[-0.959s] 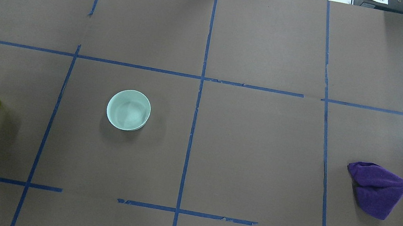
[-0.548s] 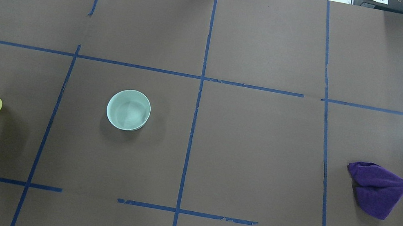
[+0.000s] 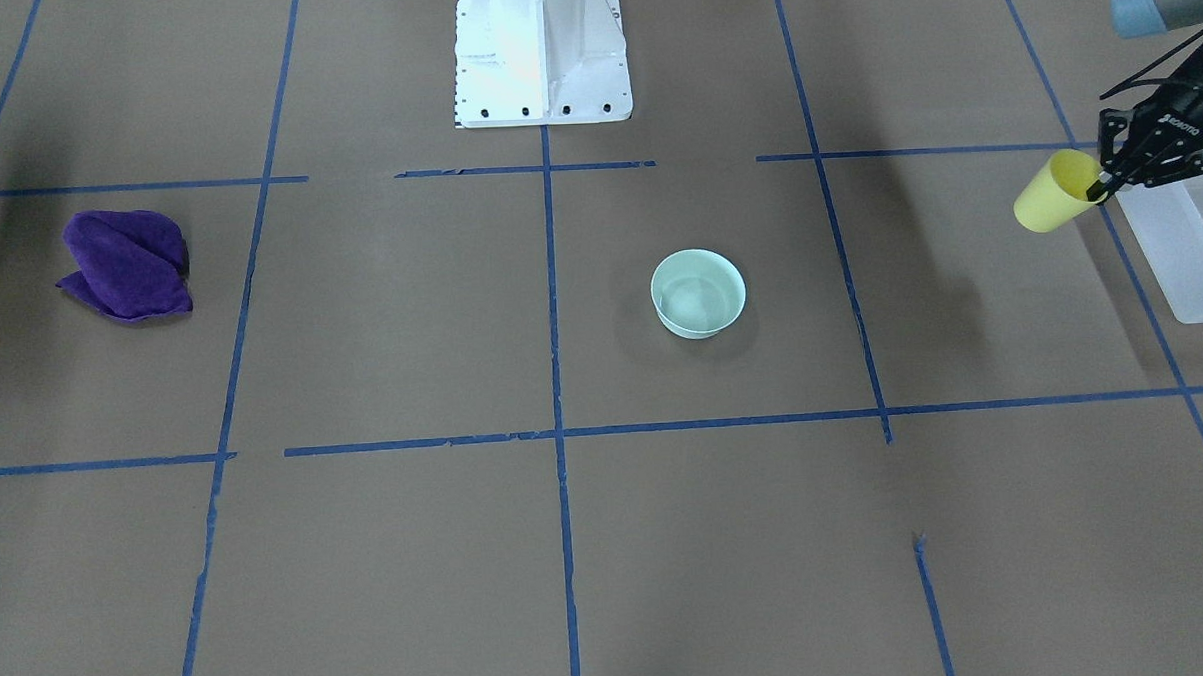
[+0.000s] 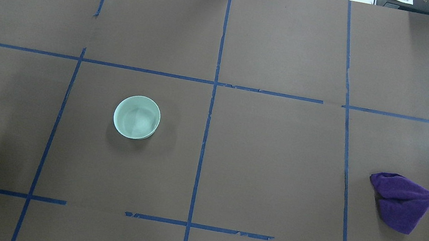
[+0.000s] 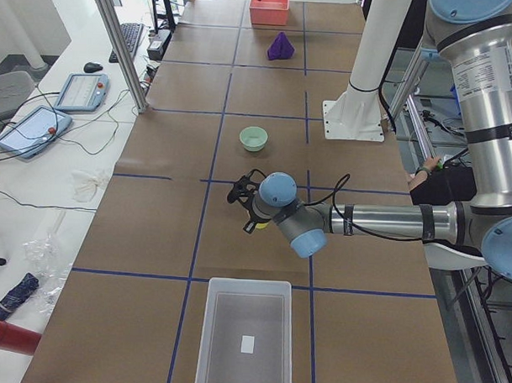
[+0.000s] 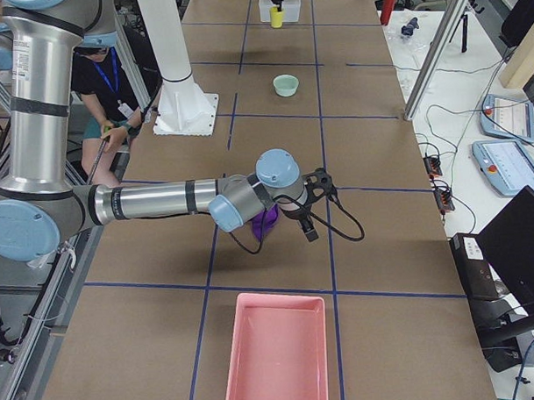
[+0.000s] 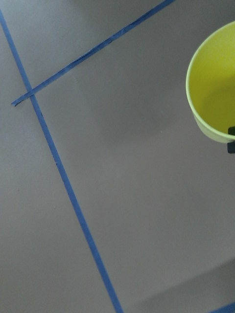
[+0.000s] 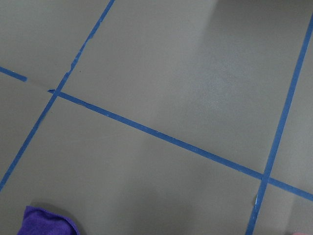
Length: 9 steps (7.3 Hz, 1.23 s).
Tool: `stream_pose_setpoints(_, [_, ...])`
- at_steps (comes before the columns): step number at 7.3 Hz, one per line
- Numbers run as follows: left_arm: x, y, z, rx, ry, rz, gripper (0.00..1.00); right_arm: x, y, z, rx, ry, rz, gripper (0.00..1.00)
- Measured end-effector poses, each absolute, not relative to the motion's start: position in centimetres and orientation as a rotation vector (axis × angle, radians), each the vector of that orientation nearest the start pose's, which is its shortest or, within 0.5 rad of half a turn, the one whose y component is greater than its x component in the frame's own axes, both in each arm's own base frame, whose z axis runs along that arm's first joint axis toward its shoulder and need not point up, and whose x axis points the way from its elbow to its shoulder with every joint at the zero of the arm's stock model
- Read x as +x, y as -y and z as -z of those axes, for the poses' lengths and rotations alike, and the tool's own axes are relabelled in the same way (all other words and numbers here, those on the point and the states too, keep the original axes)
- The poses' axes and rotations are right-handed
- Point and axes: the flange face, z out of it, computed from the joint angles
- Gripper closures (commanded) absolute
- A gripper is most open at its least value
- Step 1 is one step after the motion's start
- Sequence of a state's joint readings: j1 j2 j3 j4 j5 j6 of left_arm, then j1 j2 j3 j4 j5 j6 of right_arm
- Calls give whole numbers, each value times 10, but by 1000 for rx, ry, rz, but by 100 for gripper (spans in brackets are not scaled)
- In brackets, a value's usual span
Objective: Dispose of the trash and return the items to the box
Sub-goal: 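Carry the yellow cup with the left gripper over the clear bin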
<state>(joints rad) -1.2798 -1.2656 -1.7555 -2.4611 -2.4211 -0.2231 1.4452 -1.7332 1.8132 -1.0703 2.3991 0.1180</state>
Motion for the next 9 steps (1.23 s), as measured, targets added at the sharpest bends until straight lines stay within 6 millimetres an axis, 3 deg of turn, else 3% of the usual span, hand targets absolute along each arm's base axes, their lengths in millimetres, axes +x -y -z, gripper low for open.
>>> stream_pose_setpoints(2, [-17, 384, -614, 557, -863, -443, 100, 4, 446, -553, 445, 865, 248, 0])
stream_pose_setpoints(4, [-84, 371, -660, 588, -755, -490, 100, 4, 445, -554, 443, 866, 247, 0])
stream_pose_setpoints(6, [-109, 356, -714, 547, -676, -501, 100, 4, 444, -555, 441, 866, 247, 0])
stream_pose_setpoints(8, [-113, 343, -749, 537, -642, -451, 100, 4, 443, -555, 440, 866, 247, 0])
stream_pose_setpoints(9, [-111, 337, -758, 548, -647, -406, 100, 4, 443, -555, 440, 866, 247, 0])
